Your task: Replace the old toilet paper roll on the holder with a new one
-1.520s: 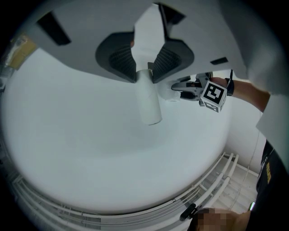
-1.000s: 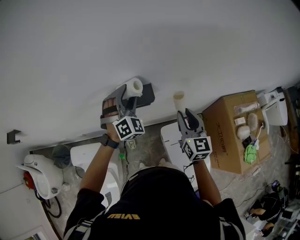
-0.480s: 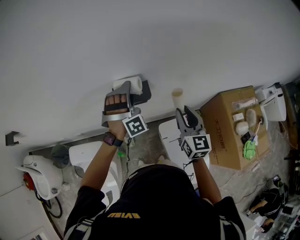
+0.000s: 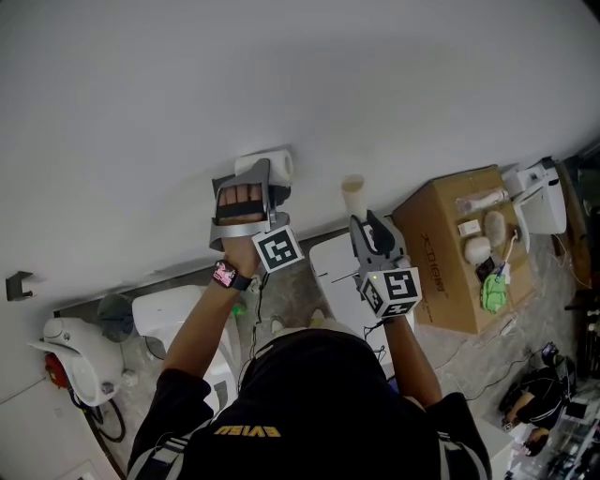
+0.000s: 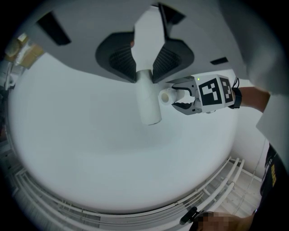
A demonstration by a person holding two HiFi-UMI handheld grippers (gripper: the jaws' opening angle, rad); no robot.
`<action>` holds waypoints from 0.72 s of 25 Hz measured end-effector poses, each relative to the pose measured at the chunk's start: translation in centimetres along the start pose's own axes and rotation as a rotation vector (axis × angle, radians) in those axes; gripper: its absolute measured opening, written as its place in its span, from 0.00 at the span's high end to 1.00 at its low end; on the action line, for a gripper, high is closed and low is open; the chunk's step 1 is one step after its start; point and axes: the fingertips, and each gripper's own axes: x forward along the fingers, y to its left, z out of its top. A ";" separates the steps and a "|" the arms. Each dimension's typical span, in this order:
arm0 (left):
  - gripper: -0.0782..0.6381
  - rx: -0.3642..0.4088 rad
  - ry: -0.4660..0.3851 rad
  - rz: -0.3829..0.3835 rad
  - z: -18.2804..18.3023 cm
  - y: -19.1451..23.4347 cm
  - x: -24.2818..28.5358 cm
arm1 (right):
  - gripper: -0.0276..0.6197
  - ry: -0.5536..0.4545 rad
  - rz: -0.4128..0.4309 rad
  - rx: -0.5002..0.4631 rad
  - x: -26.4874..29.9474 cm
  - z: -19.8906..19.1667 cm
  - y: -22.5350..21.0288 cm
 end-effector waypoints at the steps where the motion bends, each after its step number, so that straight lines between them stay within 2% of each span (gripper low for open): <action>1: 0.51 0.009 -0.006 0.007 0.5 0.0 0.0 | 0.78 0.001 -0.006 0.001 -0.2 -0.1 -0.3; 5: 0.51 0.037 -0.045 0.022 2.6 -0.1 -0.5 | 0.78 0.001 -0.028 0.005 -0.8 -0.2 -1.2; 11: 0.51 0.052 -0.156 0.078 6.1 -0.2 -2.8 | 0.78 0.006 -0.048 0.012 -1.1 -0.3 -2.2; 18: 0.51 0.095 -0.226 0.071 8.3 -2.0 -5.3 | 0.78 0.003 -0.071 0.015 -1.2 0.2 -3.2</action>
